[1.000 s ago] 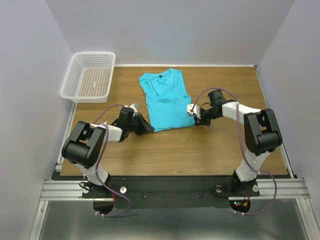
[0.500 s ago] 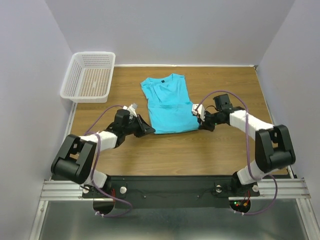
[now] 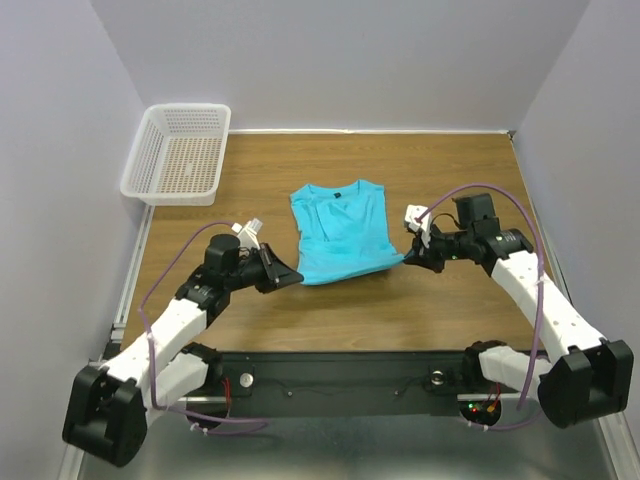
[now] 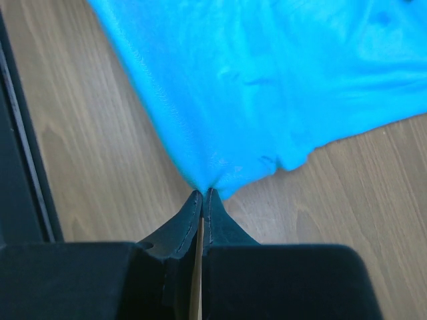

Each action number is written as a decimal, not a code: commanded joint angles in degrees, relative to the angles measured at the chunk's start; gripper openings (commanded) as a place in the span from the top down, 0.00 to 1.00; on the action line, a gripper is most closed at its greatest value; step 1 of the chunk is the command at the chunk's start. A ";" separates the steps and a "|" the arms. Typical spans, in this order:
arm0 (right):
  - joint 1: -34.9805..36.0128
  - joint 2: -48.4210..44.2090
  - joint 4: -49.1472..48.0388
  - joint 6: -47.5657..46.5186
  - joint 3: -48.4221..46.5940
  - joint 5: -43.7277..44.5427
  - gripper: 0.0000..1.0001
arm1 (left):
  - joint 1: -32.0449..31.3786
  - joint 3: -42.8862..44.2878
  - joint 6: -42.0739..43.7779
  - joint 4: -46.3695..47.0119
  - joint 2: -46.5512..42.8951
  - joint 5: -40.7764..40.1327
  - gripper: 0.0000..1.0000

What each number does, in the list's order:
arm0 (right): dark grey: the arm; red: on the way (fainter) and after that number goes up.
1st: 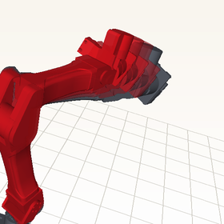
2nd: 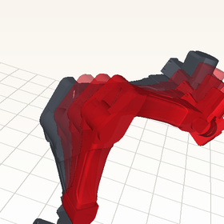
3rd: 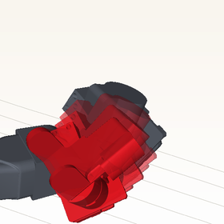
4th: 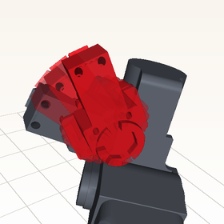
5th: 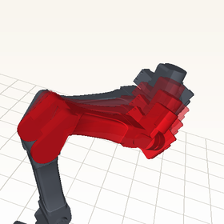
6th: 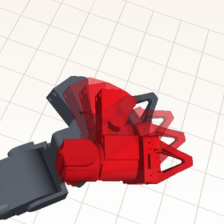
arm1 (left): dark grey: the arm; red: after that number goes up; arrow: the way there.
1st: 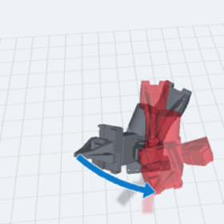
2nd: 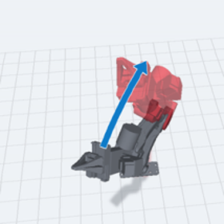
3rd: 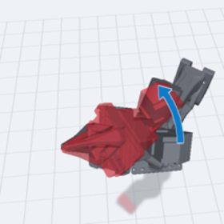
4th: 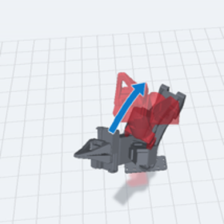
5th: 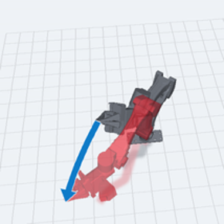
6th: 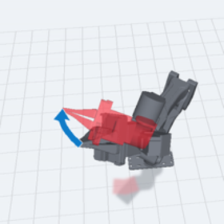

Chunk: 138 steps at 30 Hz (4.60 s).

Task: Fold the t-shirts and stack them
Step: Fold the tshirt

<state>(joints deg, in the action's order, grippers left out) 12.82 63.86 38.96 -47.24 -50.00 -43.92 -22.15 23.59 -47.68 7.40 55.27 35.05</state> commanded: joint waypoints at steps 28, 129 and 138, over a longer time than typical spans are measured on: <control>0.01 23.76 -7.23 12.09 -25.93 5.43 0.99 | 9.41 25.18 7.86 -2.39 20.57 -1.65 1.00; 0.01 40.66 -19.98 29.59 -34.22 6.75 0.64 | 5.54 37.57 26.24 9.65 40.97 -2.71 0.52; 0.19 41.52 -17.25 28.87 -22.78 -13.82 0.80 | 5.54 47.41 23.07 10.18 51.43 2.13 0.59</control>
<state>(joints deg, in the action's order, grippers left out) 12.97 103.59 20.62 -18.26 -75.53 -49.17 -16.78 68.10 -23.59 16.45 104.03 34.26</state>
